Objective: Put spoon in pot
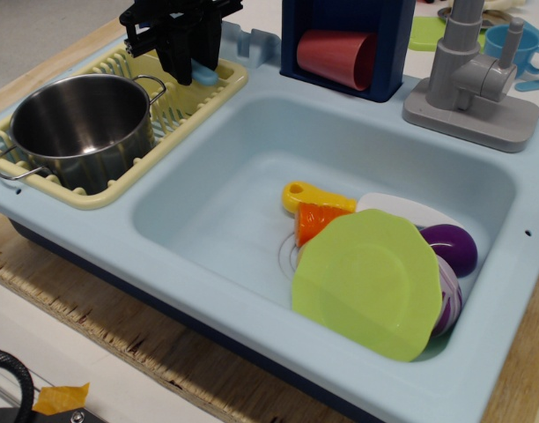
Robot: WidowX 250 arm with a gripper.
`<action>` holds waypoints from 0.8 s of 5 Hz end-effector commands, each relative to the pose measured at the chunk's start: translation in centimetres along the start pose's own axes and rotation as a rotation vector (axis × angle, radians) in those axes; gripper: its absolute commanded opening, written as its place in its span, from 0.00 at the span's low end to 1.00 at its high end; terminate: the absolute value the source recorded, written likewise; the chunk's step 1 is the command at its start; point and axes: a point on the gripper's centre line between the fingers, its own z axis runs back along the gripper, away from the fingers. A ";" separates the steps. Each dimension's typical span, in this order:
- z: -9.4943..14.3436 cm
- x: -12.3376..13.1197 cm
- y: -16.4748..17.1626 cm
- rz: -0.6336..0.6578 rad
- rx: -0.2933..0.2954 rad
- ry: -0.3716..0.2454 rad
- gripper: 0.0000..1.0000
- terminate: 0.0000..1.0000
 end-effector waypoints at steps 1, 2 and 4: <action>3.9 0.9 1.5 0.064 -0.021 -0.079 0.00 0.00; 5.1 0.3 3.1 0.140 0.011 -0.084 0.00 0.00; 5.6 -2.2 6.2 0.348 0.068 0.030 0.00 0.00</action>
